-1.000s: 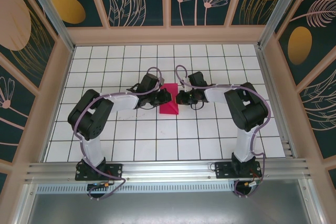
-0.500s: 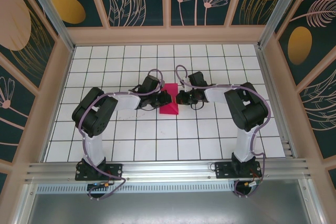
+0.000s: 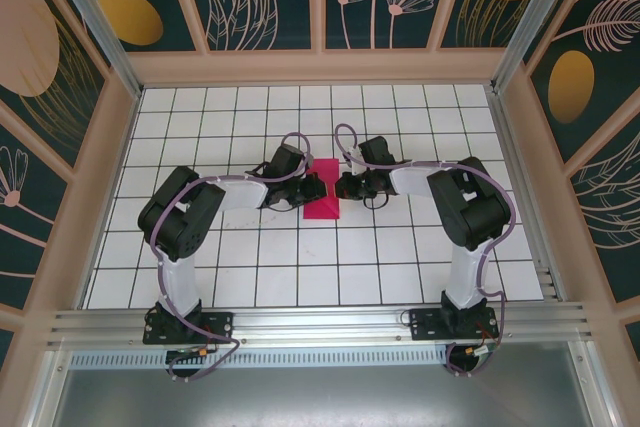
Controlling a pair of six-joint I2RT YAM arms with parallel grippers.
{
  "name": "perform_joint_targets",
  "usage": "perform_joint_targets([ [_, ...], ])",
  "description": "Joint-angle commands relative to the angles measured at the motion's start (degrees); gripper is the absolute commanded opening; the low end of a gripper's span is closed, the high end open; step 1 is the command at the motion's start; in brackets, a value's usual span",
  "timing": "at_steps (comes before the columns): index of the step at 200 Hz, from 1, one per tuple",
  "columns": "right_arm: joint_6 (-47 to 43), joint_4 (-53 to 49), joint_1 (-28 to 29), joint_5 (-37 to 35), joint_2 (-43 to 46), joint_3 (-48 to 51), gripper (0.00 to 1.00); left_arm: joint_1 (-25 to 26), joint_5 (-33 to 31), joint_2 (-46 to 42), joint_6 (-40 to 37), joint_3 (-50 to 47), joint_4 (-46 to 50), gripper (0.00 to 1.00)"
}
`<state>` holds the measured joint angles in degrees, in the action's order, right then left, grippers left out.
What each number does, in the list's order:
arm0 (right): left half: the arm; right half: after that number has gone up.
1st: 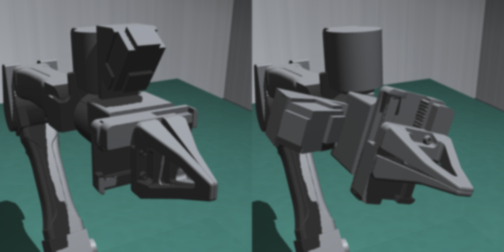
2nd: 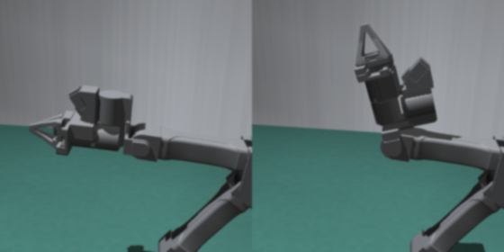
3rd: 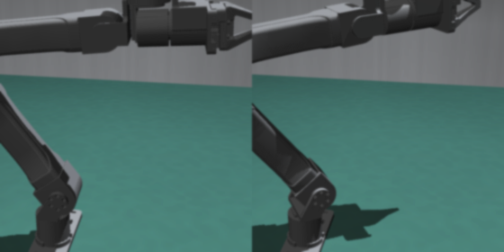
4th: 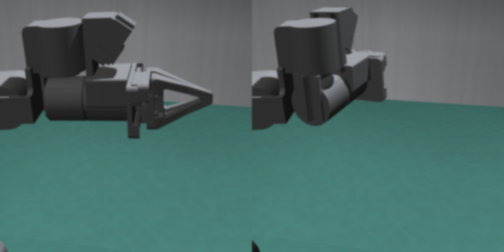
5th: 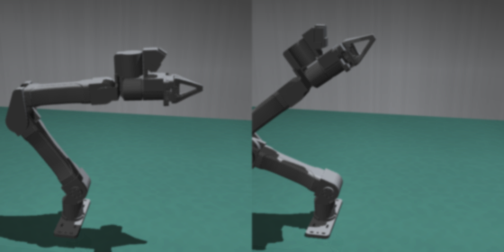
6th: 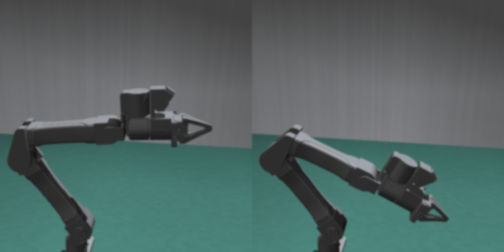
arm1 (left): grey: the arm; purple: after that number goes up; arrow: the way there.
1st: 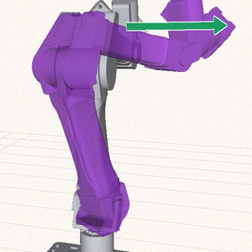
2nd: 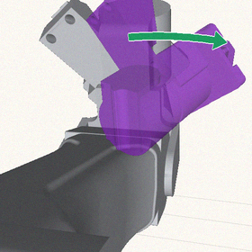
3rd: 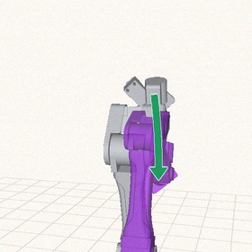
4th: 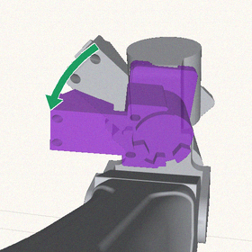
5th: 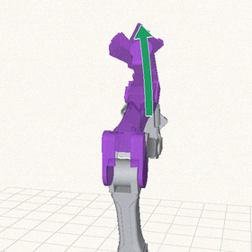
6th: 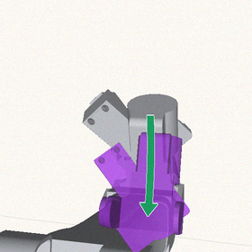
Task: Fold a paper plane with a square sheet of paper (pick it up from the middle)
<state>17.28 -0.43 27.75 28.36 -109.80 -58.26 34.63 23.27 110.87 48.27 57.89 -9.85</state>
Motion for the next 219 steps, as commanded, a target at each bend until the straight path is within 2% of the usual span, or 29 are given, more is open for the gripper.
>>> perform_joint_targets([
  [1, 0.5, -2.5, -0.8, -3.4, -2.6, 0.1, 0.06, 0.3, -0.6, 1.5, -0.7, 1.1, 1.6, 0.11],
  [219, 0.1, -2.8, -0.9, -2.4, -4.0, -0.5, 0.06, 0.3, -3.4, 1.8, -0.2, -0.4, 3.4, 0.10],
])
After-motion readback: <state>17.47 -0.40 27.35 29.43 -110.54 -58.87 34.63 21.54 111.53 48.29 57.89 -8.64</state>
